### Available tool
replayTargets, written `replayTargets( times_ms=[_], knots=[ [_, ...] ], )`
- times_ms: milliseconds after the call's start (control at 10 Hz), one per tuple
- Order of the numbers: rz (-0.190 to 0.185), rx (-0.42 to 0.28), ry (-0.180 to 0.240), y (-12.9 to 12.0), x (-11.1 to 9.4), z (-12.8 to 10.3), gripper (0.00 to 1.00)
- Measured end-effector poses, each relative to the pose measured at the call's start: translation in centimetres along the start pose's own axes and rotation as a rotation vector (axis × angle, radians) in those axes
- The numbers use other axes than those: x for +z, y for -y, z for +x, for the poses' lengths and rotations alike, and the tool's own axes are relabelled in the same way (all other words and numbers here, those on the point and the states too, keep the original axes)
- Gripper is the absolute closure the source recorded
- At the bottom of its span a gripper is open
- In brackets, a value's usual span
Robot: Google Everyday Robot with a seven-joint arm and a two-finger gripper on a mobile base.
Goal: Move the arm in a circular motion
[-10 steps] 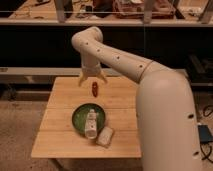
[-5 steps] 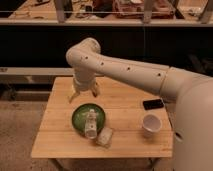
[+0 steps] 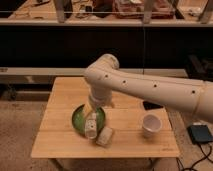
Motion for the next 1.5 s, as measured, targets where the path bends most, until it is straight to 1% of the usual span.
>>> replayTargets(
  times_ms=[200, 300, 400, 500, 600, 700, 800, 900, 1000, 1200, 1300, 1400, 1500],
  knots=[
    [-0.001, 0.044, 0.012, -2.9, -0.1, -2.0, 0.20],
    [0.005, 0.106, 0.020, -5.8, -0.1, -2.9, 0.20],
    [0.005, 0.182, 0.034, -9.1, 0.2, -3.3, 0.20],
    [-0.005, 0.255, 0.054, -12.3, 0.7, -3.5, 0.20],
    [-0.027, 0.316, 0.074, -14.9, 1.2, -3.5, 0.20],
    [-0.062, 0.414, 0.099, -18.7, 1.9, -3.0, 0.20],
    [-0.091, 0.483, 0.105, -21.2, 2.1, -2.3, 0.20],
    [-0.105, 0.563, 0.100, -23.5, 1.7, -0.8, 0.20],
    [-0.113, 0.634, 0.086, -25.0, 0.9, 1.7, 0.20],
    [-0.107, 0.677, 0.063, -24.4, -0.6, 6.1, 0.20],
    [-0.102, 0.682, 0.057, -23.1, -1.3, 8.7, 0.20],
    [-0.093, 0.658, 0.059, -20.0, -1.4, 11.8, 0.20],
    [-0.082, 0.628, 0.064, -17.6, -1.1, 13.4, 0.20]
  ],
)
